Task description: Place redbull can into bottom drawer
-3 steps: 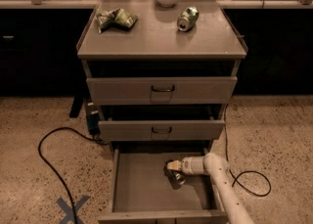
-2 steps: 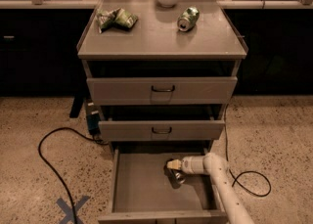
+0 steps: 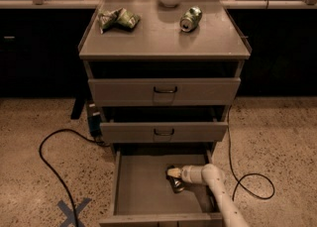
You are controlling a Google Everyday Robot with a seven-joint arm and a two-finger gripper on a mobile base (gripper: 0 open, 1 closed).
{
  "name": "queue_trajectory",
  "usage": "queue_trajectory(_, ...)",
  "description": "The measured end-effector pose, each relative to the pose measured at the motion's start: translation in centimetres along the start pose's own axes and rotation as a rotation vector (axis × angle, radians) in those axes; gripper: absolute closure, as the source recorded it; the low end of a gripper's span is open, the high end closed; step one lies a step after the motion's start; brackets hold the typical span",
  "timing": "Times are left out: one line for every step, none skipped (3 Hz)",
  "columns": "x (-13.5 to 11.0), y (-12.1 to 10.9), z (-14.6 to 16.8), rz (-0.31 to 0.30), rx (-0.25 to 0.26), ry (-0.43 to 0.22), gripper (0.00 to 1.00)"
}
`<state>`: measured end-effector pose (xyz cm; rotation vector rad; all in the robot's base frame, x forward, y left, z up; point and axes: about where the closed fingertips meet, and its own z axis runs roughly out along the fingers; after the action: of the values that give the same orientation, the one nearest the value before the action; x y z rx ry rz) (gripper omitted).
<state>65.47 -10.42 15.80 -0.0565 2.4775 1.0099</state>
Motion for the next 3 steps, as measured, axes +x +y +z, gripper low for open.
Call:
queue_trajectory(0.98,-2.47,3.48,-0.003,0.024,-0.009,1.00)
queue_trajectory(1.18,-2.69,3.72,-0.002,0.028,-0.007,0.81)
queue_trajectory(1.18,-2.69,3.72,-0.002,0.028,-0.007,0.59)
